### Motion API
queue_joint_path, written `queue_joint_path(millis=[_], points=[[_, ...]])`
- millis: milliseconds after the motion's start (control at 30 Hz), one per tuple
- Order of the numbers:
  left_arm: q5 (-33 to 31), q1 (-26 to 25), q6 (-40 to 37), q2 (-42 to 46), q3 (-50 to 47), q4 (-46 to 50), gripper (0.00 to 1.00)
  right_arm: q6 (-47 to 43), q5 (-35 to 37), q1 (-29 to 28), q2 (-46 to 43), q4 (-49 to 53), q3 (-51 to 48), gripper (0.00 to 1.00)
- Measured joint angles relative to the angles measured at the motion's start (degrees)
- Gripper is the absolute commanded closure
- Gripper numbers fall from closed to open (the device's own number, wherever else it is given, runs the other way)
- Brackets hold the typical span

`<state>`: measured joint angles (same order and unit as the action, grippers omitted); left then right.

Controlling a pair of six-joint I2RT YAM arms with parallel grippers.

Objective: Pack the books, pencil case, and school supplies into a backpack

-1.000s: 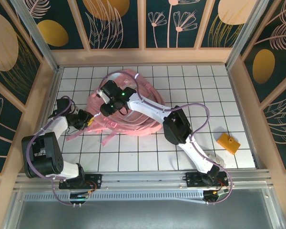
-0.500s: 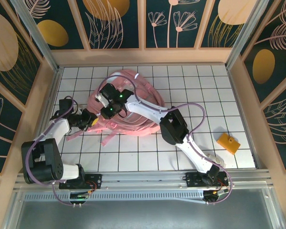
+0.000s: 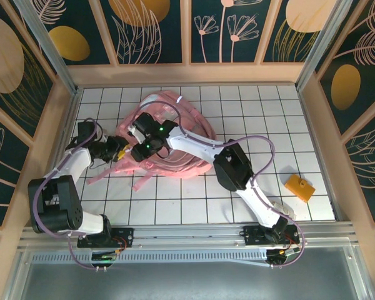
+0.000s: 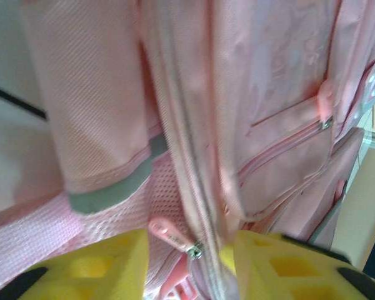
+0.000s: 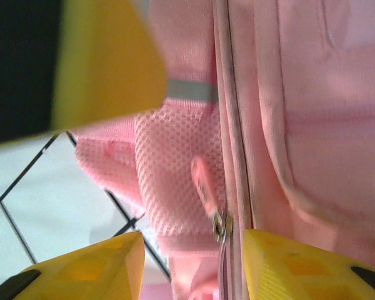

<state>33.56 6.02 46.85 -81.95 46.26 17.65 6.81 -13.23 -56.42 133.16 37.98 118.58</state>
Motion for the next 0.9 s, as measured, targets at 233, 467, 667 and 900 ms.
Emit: queue_joint_path(millis=[233, 467, 667, 900], points=[[-1.20, -2.49, 3.17, -4.26, 0.44, -4.24, 0.61, 5.40, 1.81, 0.55, -11.21, -1.14, -10.25, 0.55], [-1.68, -3.02, 5.25, -6.97, -0.24, -7.89, 0.69, 7.43, 1.40, 1.86, -19.30, -5.40, -17.16, 0.64], [-1.68, -4.00, 6.78, -8.85, -0.87, -10.62, 0.73, 7.56, 1.11, 1.31, -20.02, -8.26, -20.04, 0.67], [-1.38, -4.28, 8.72, -11.04, -2.05, -15.72, 0.69, 9.81, 3.67, -0.63, -19.98, -12.61, -23.28, 0.52]])
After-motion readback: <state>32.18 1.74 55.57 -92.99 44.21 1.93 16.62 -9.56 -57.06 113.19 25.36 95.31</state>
